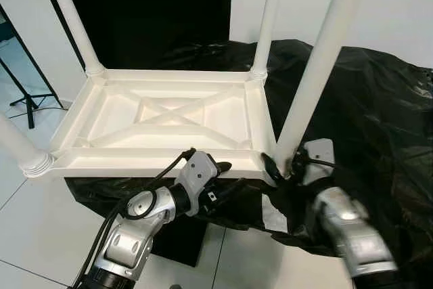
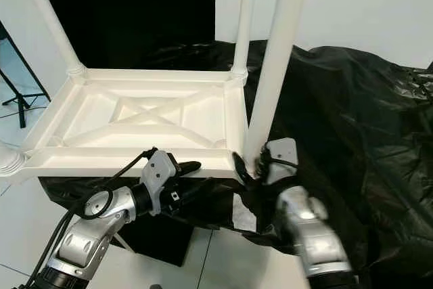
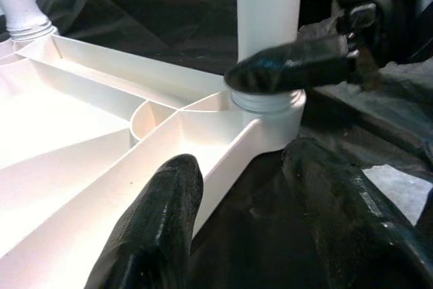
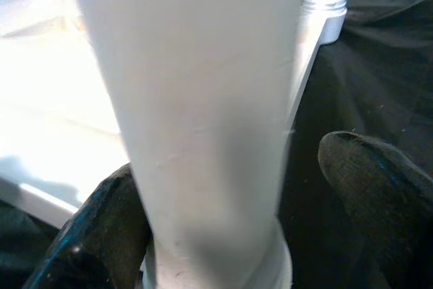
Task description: Building children table
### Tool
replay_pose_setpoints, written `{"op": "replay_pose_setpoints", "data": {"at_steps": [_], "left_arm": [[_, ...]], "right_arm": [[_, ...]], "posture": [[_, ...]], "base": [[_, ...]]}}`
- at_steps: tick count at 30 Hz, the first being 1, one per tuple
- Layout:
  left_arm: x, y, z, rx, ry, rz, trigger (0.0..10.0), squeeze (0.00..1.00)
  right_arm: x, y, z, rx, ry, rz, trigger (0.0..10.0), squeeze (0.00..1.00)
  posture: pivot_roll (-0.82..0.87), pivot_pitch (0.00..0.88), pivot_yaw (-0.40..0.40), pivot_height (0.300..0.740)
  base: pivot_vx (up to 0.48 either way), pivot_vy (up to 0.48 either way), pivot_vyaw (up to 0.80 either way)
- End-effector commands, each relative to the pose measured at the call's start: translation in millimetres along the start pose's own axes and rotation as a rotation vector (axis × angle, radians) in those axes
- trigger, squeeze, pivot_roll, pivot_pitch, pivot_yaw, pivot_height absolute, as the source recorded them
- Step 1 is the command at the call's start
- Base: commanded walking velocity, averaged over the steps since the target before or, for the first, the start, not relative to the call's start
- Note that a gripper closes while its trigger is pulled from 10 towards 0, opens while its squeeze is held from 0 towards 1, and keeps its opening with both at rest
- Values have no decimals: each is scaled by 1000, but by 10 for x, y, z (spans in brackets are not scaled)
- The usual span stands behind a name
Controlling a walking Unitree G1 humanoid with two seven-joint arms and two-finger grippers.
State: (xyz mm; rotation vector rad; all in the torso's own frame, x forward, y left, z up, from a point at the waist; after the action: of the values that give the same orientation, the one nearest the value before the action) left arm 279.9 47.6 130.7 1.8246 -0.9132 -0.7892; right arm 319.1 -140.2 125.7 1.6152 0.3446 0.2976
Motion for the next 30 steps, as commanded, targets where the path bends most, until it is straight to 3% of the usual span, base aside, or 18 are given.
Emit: {"op": "replay_pose_setpoints", "data": {"at_steps": [1,4,8,10,11,13,14,20,30], "left_arm": [[7,-9,-17,-3,6,-9,10000,0],[5,-7,-28,1,6,-9,10000,0],[-2,-7,-28,1,7,-9,10000,0],[-17,-11,-41,4,11,-12,10000,0],[-27,-12,-51,5,13,-13,10000,0],[-34,-14,-58,6,15,-13,10000,0],[-39,-15,-62,7,16,-14,10000,0],[-62,-33,-59,8,23,-20,10000,0],[-25,-38,-4,2,8,-20,10000,0]], "right_arm": [[-8,-29,22,8,27,-16,10000,0],[79,-45,20,-102,201,-87,10000,0],[149,-38,5,-134,257,-103,10000,0],[237,-43,-111,-157,345,-120,10000,0],[270,-48,-171,-164,382,-127,3569,0],[288,-51,-207,-166,401,-131,3569,0],[295,-53,-230,-173,419,-132,0,0],[219,-132,-185,-172,430,-166,0,0],[169,-220,88,-169,254,-177,0,0]], "posture": [[-1,0,-18,740],[1,0,-17,740],[8,0,-20,740],[17,0,-21,740],[23,0,-24,740],[25,0,-24,740],[28,0,-26,740],[29,0,-32,740],[14,0,-27,740]], "base": [[0,0,0],[0,0,0],[0,0,0],[0,0,0],[0,0,0],[0,0,0],[0,0,0],[0,0,0],[0,0,0]]}}
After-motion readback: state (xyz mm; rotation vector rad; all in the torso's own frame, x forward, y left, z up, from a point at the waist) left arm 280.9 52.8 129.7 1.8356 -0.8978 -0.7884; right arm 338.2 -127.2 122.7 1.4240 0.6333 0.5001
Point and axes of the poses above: a point about 5 cm out from each wrist's last joint towards the gripper, its own x axis pointing out of the wrist towards the gripper, its own y axis along the axis of the wrist's last joint, z = x × y, the point moved 5 cm from there along x, pointing out of the wrist towards the gripper, and after that the axes turned 12 degrees about x, right-handed, at the moved point
